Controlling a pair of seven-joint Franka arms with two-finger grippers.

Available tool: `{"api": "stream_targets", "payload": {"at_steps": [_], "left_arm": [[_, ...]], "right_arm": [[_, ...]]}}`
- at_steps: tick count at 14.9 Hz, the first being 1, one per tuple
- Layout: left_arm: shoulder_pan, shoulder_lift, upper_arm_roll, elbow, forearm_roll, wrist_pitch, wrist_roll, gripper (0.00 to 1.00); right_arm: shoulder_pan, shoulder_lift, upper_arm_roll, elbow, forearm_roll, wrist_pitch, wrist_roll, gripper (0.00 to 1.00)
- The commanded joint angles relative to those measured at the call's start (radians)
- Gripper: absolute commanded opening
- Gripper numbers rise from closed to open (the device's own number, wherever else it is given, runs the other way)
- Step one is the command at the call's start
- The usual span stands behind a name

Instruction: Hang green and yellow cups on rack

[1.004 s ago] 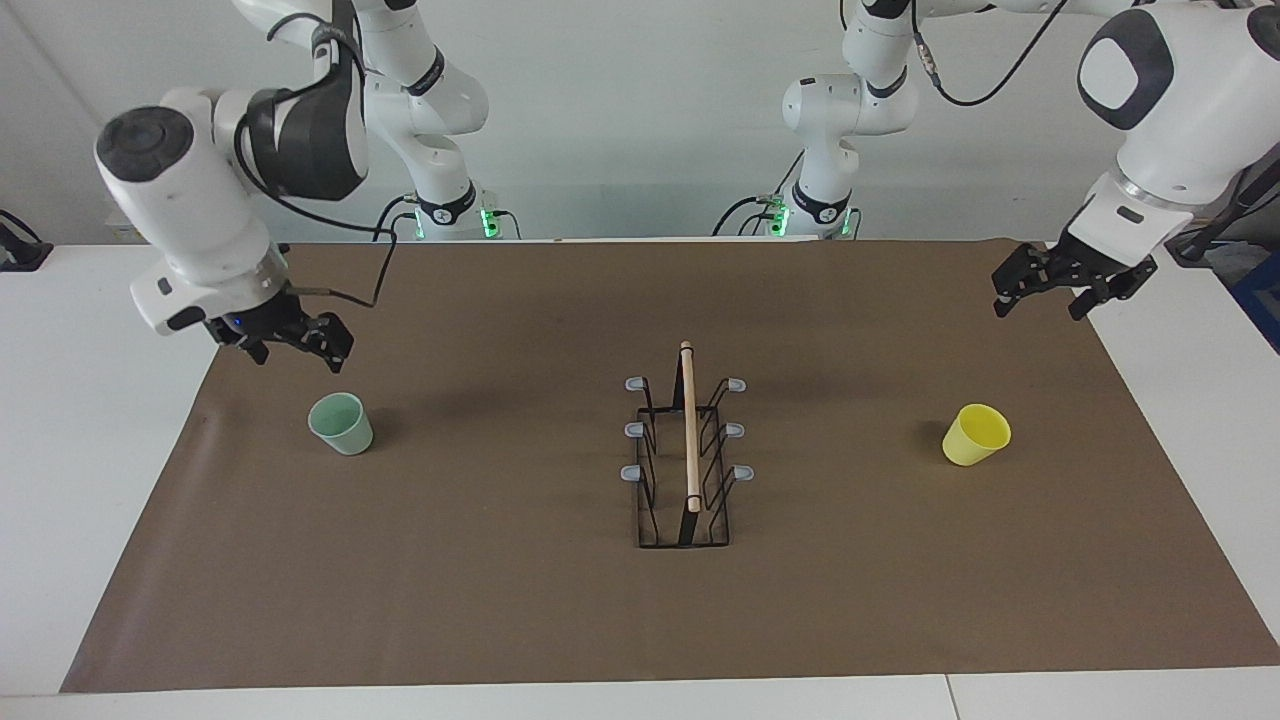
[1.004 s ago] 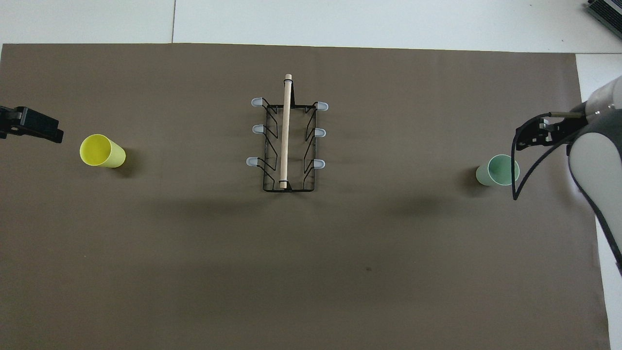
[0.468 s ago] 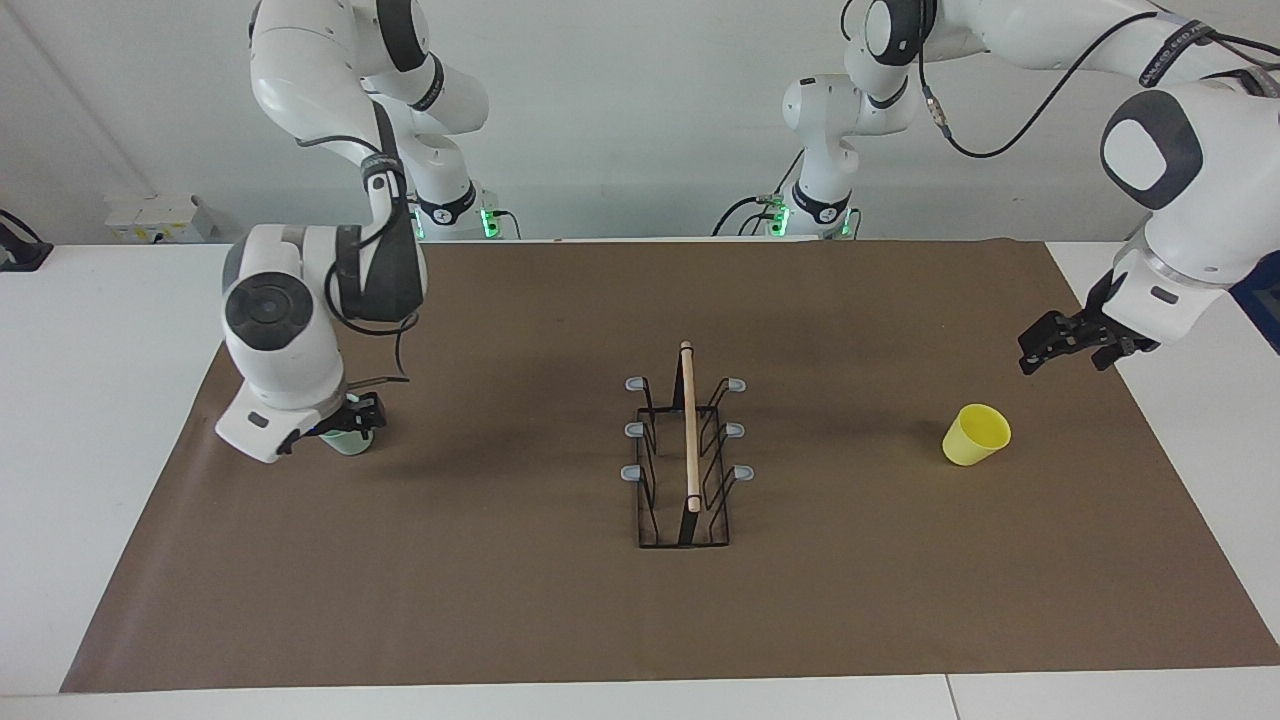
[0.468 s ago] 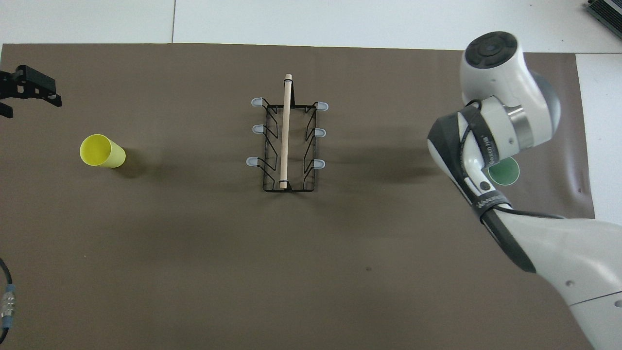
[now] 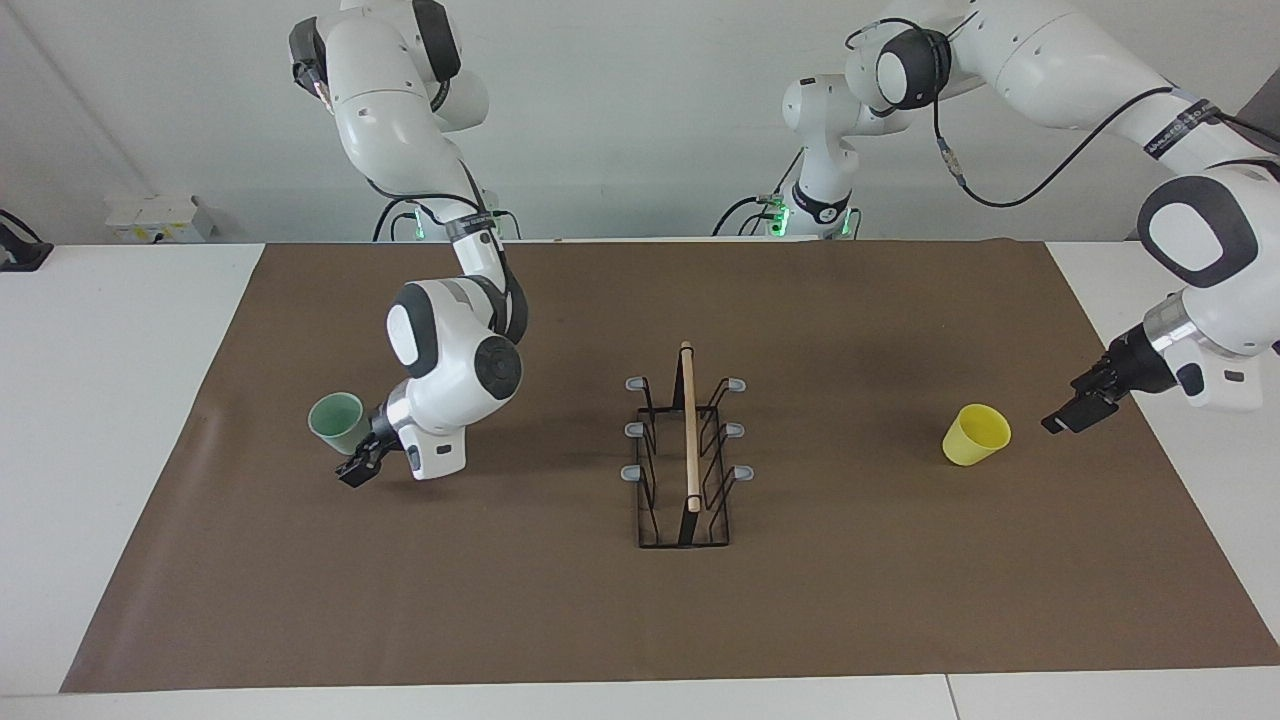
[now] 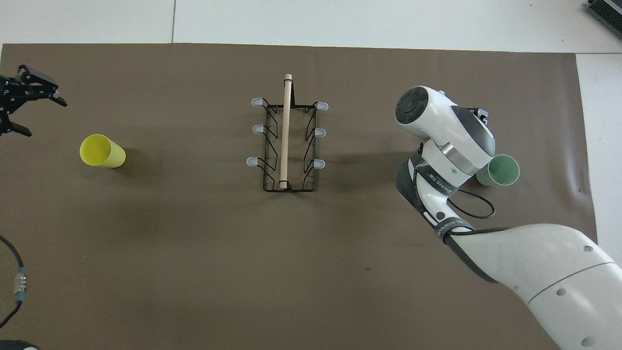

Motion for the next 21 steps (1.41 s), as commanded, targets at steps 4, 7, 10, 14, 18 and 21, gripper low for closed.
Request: {"api": "stream_targets", "payload": {"at_steps": [4, 7, 10, 14, 18, 21], "left_arm": [[0.003, 0.022, 0.079, -0.169, -0.19, 0.176, -0.302, 1.0], [-0.001, -0.019, 0.088, -0.333, -0.251, 0.359, -0.564, 1.0], [-0.012, -0.086, 0.087, -0.485, -0.28, 0.405, -0.579, 1.0], [-0.015, -0.14, 0.088, -0.609, -0.366, 0.393, -0.58, 1.0], [-0.015, -0.179, 0.088, -0.703, -0.458, 0.442, -0.579, 1.0], [-0.034, -0.202, 0.085, -0.787, -0.535, 0.534, -0.579, 1.0]], "right_arm": [[0.004, -0.1, 0.006, -0.214, -0.14, 0.088, -0.017, 1.0], [-0.002, -0.115, 0.006, -0.265, -0.191, 0.125, -0.015, 1.0], [0.002, -0.134, 0.006, -0.314, -0.246, 0.13, -0.015, 1.0], [-0.005, -0.158, 0.006, -0.393, -0.302, 0.163, 0.034, 1.0], [-0.005, -0.163, 0.006, -0.406, -0.317, 0.163, 0.041, 1.0], [-0.007, -0.174, 0.004, -0.434, -0.358, 0.163, 0.052, 1.0]]}}
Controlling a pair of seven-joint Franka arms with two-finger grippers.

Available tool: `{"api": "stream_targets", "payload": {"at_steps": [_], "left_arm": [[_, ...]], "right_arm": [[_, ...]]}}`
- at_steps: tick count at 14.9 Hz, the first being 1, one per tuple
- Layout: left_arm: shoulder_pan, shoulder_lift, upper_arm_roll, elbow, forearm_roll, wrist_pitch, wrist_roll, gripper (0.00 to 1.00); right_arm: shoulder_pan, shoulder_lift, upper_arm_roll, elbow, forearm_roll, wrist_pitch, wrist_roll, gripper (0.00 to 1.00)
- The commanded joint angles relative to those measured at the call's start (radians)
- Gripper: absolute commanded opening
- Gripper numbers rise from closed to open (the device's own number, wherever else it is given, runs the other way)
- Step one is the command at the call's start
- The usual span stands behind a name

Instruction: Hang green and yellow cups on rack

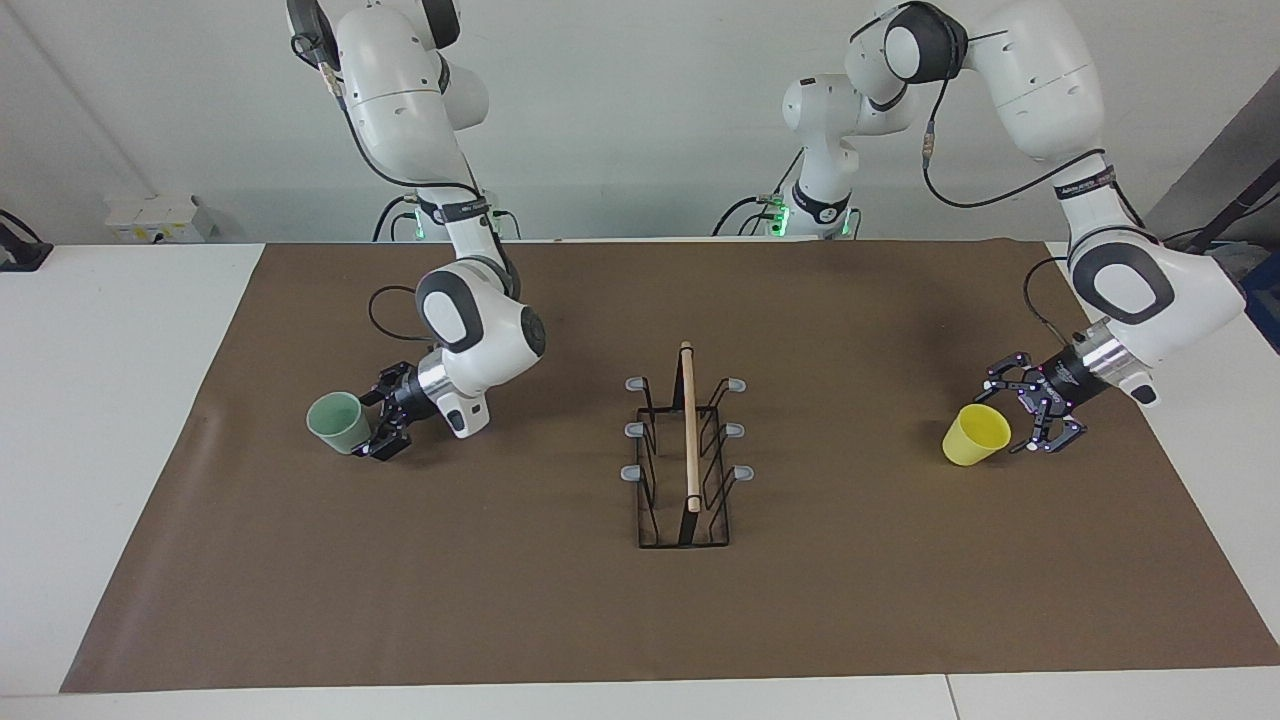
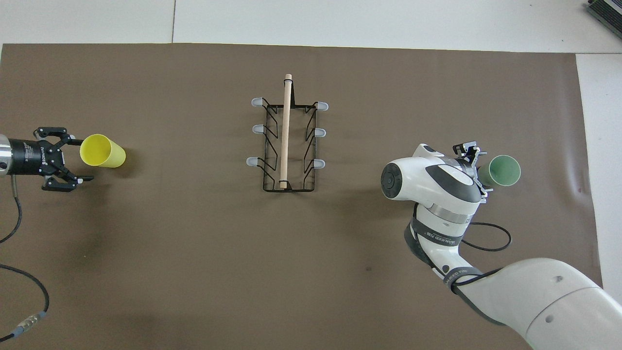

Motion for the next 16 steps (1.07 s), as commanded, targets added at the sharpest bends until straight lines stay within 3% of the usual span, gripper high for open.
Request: {"api": "stream_targets", "payload": {"at_steps": [1, 12, 14, 16], "left_arm": [[-0.041, -0.056, 0.002, -0.12, -0.051, 0.127, -0.012, 1.0], [-0.105, -0.053, -0.006, -0.122, -0.163, 0.167, -0.01, 1.0], [-0.096, -0.055, -0.003, -0.11, -0.163, 0.146, -0.012, 1.0], [-0.07, -0.053, 0.003, -0.092, -0.161, 0.109, -0.004, 1.0]], "right_arm": [[-0.024, -0.039, 0.007, -0.062, -0.061, 0.032, 0.032, 1.0], [-0.085, -0.055, 0.007, -0.129, -0.193, 0.106, 0.112, 0.97], [-0.087, -0.055, 0.009, -0.129, -0.194, 0.109, 0.112, 0.69], [-0.093, -0.056, 0.009, -0.129, -0.193, 0.129, 0.129, 0.0]]}}
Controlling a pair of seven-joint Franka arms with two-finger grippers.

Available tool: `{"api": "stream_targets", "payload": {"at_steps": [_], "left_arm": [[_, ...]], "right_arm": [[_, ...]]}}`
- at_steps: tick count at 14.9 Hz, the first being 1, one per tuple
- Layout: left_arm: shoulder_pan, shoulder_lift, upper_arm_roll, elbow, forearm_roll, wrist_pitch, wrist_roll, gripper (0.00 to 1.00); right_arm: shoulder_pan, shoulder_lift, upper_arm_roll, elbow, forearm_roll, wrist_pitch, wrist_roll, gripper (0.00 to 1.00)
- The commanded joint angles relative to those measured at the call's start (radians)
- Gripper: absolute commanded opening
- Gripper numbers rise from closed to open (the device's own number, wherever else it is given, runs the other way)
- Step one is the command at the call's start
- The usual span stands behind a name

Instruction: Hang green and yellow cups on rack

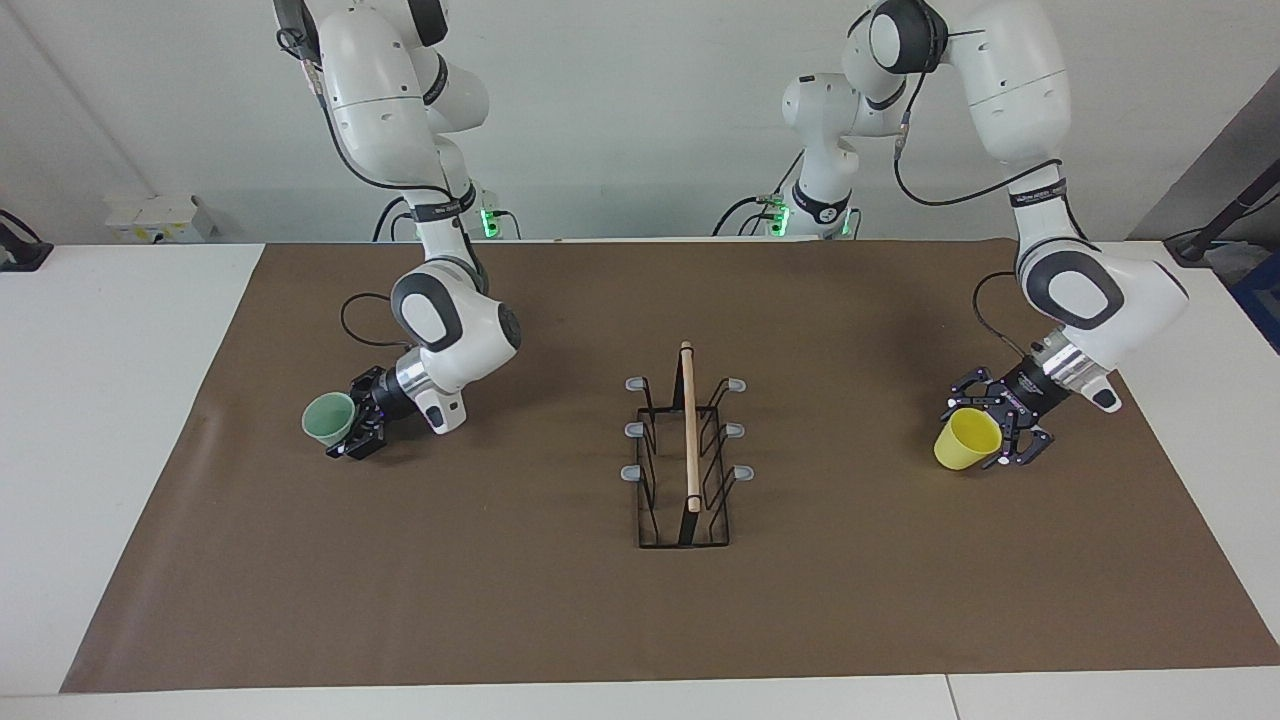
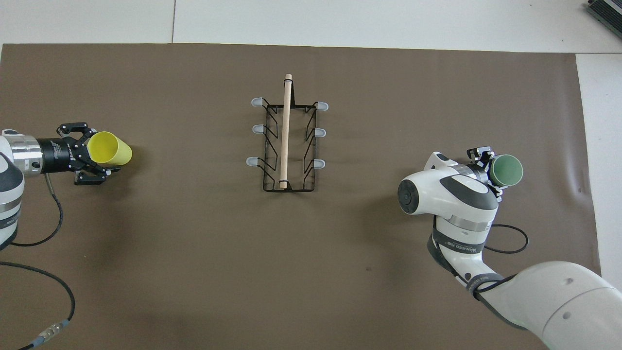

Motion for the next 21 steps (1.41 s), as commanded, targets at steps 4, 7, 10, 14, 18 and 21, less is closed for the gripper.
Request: {"api": "stream_targets", "payload": {"at_steps": [4, 7, 10, 14, 18, 21], "left_arm": [[0.081, -0.013, 0.014, 0.031, -0.014, -0.113, 0.019, 1.0], [0.089, 0.023, 0.015, 0.057, -0.041, -0.129, 0.057, 1.0], [0.106, 0.069, 0.015, 0.035, -0.19, -0.142, 0.185, 1.0], [0.09, 0.063, 0.015, -0.033, -0.309, -0.136, 0.202, 1.0], [0.066, 0.057, 0.014, -0.057, -0.343, -0.109, 0.205, 1.0], [0.041, 0.057, 0.009, -0.078, -0.382, -0.075, 0.213, 1.0]], "right_arm": [[-0.045, -0.04, 0.011, -0.001, 0.033, 0.026, 0.071, 0.0], [-0.048, -0.048, 0.01, 0.126, 0.275, 0.024, -0.096, 0.0], [-0.06, -0.094, 0.01, 0.202, 0.517, 0.003, -0.199, 0.0], [-0.066, -0.171, 0.01, 0.229, 0.763, 0.017, -0.199, 0.0], [-0.068, -0.209, 0.01, 0.252, 1.051, 0.075, -0.205, 0.0], [-0.06, -0.266, 0.01, 0.252, 1.299, 0.106, -0.201, 0.0]]}}
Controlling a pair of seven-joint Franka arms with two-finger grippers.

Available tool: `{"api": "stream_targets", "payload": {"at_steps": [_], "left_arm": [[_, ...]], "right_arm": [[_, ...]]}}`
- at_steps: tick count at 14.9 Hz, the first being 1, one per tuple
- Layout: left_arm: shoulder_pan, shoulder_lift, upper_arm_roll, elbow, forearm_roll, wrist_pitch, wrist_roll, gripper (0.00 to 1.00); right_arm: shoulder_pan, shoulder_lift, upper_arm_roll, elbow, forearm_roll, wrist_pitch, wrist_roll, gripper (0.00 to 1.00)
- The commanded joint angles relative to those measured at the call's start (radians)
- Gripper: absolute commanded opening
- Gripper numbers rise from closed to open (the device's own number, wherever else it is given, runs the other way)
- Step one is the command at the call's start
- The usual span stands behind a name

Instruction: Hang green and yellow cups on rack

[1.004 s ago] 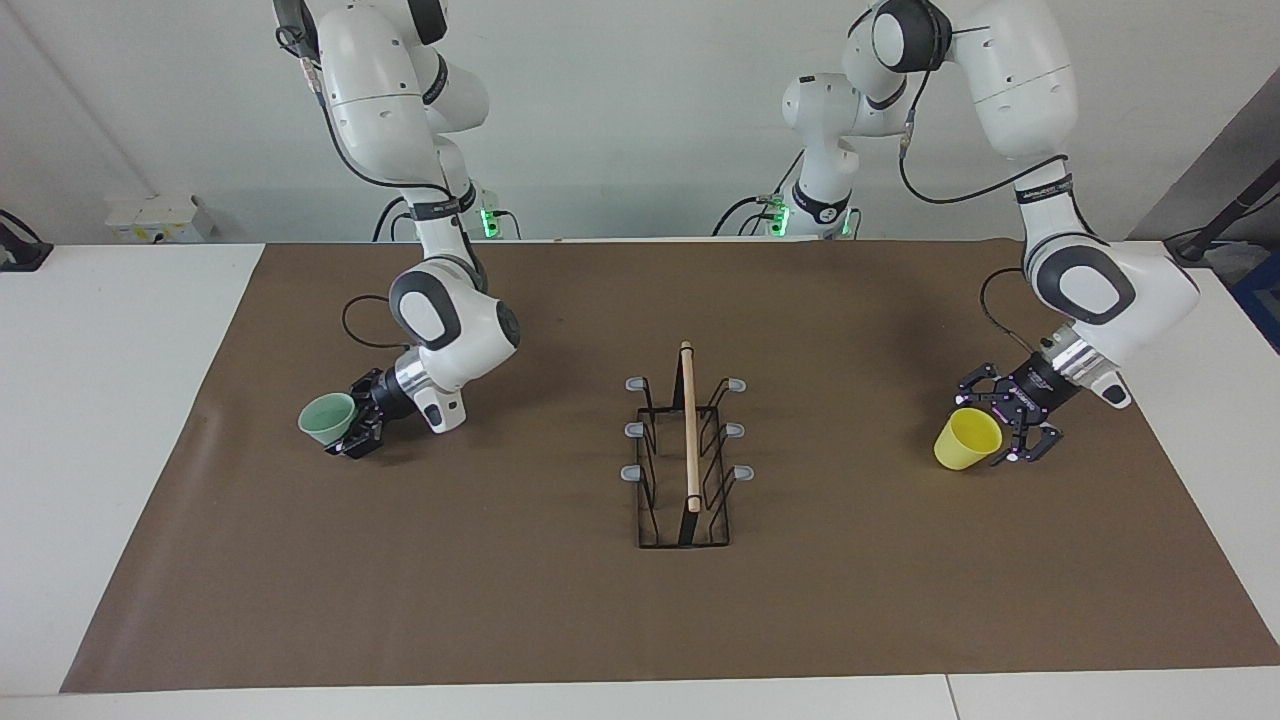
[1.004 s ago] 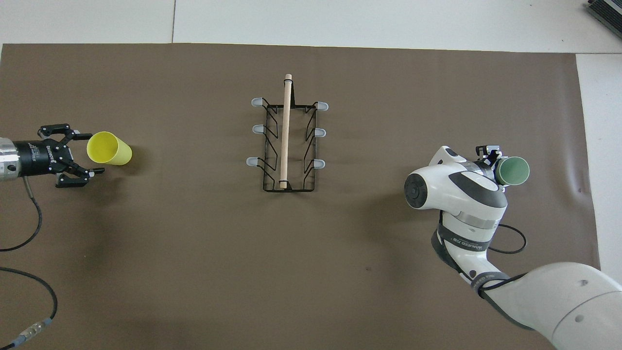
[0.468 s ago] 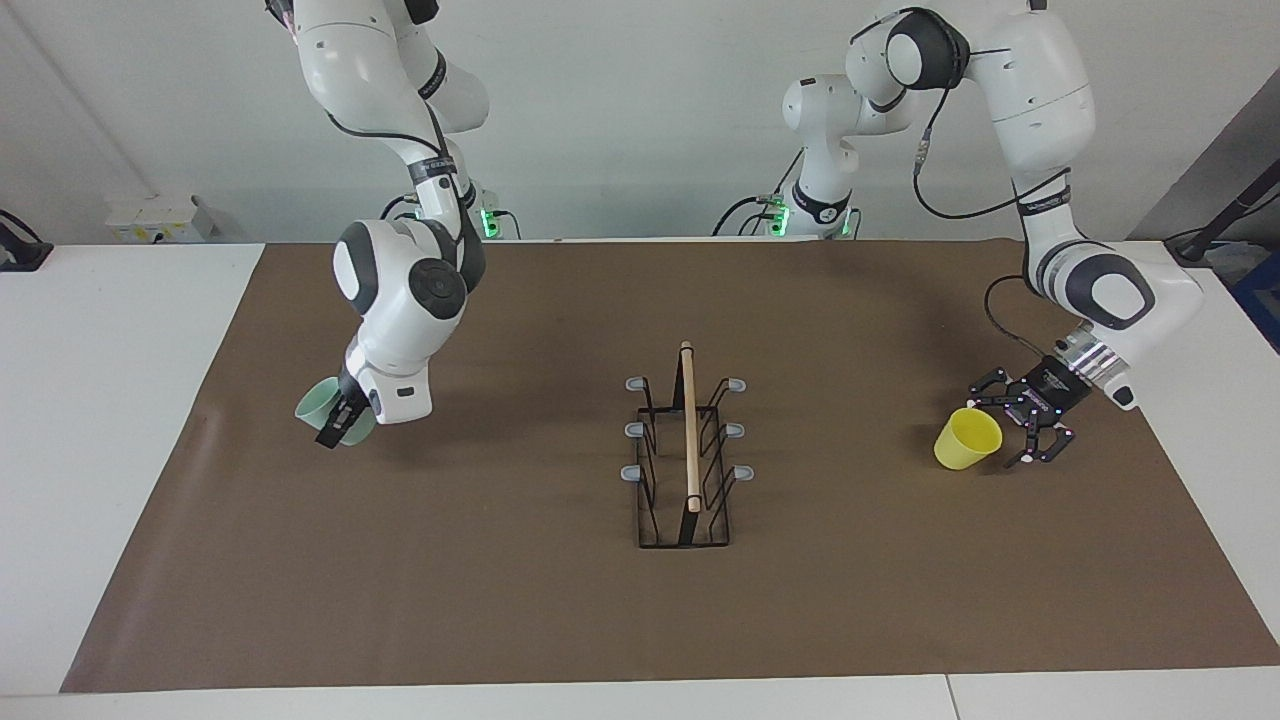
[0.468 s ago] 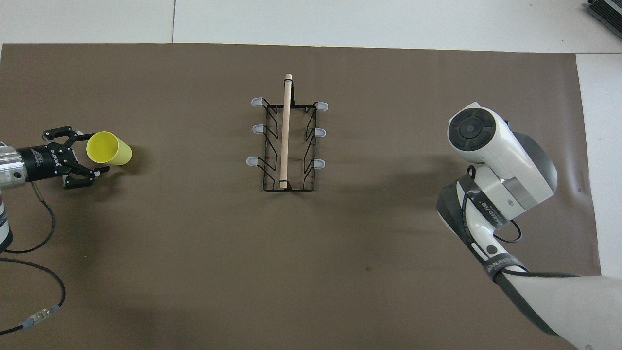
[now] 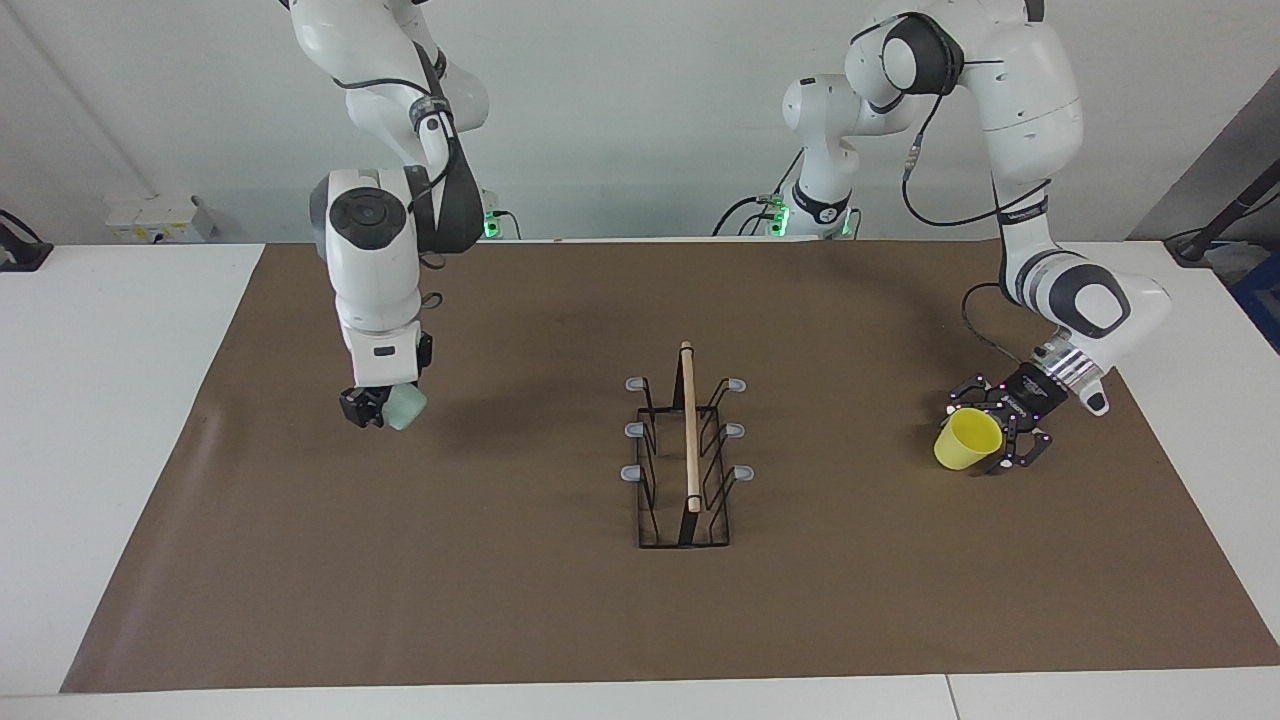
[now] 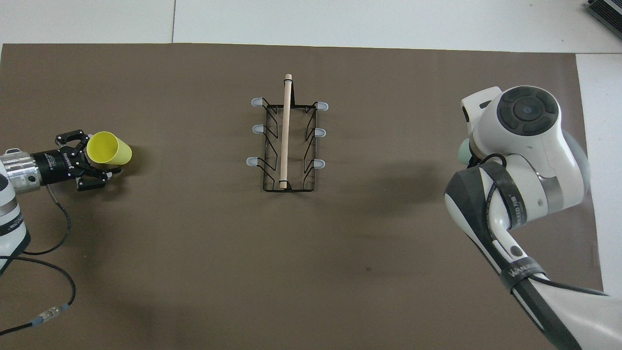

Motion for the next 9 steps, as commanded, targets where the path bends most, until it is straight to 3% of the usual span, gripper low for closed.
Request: {"api": "stream_targets", "payload": {"at_steps": [1, 4, 9], "left_arm": [[-0.037, -0.024, 0.001, -0.048, -0.049, 0.053, 0.031, 1.0], [-0.093, -0.051, -0.003, -0.064, -0.051, 0.144, 0.029, 1.0], [-0.103, -0.073, -0.022, -0.07, -0.051, 0.165, 0.026, 0.99]], "right_arm": [[-0.008, -0.065, 0.007, -0.008, 0.188, 0.03, -0.011, 0.0], [-0.007, -0.127, 0.007, -0.012, 0.398, 0.052, -0.017, 0.0], [0.009, -0.161, 0.007, -0.018, 0.713, 0.111, -0.086, 0.0]]}}
